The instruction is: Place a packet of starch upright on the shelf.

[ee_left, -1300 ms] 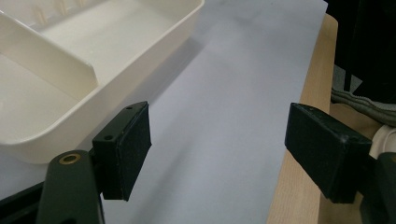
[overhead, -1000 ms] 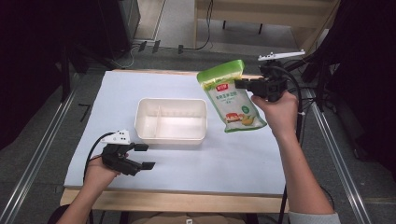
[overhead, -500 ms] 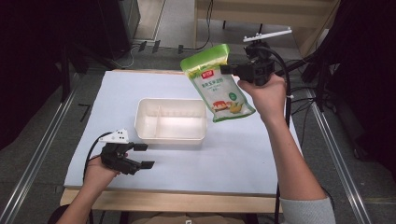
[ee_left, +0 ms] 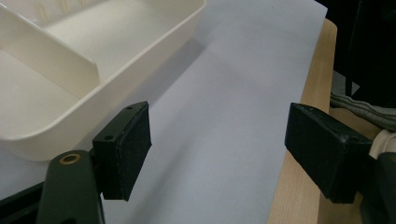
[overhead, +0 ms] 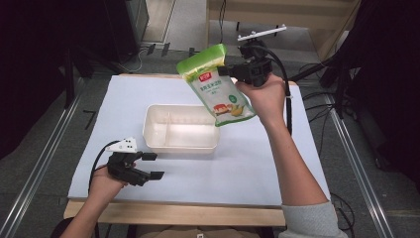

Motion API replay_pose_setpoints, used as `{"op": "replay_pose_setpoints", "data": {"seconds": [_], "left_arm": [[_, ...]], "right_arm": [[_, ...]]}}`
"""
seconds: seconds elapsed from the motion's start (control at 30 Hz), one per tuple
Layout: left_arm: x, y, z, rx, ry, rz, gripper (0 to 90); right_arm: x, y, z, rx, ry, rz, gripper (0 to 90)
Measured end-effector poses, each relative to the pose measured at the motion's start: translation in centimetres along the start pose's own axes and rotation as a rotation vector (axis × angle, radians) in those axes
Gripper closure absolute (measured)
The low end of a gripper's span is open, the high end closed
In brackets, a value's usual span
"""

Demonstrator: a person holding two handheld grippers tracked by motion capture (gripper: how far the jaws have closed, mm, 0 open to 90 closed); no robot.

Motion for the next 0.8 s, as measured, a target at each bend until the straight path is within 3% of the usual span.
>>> {"op": "replay_pose_setpoints", "data": {"seconds": [0.5, 0.53, 0.8], "left_arm": [[0.0, 0.0, -0.3, -0.006, 0.012, -0.001, 23.4], [0.0, -0.1, -0.2, -0.007, 0.010, -0.007, 23.4], [-0.1, -0.2, -0.3, -0.005, 0.008, -0.013, 23.4]], "right_arm": [[1.1, -1.9, 5.2, 0.057, -0.022, -0.012, 88.8], [0.9, -2.2, 6.2, 0.061, -0.040, -0.010, 88.9], [0.6, -3.1, 9.3, 0.083, -0.076, -0.019, 88.9]]}}
Point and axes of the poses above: each handheld gripper's, and its own axes: z roughly forward along the jaws, x roughly out of its top, y roughly to its right, the point moved 8 cm from there along z, roughly forward along the jaws, and after that the axes turned 14 degrees about x, right-handed, at the moved point
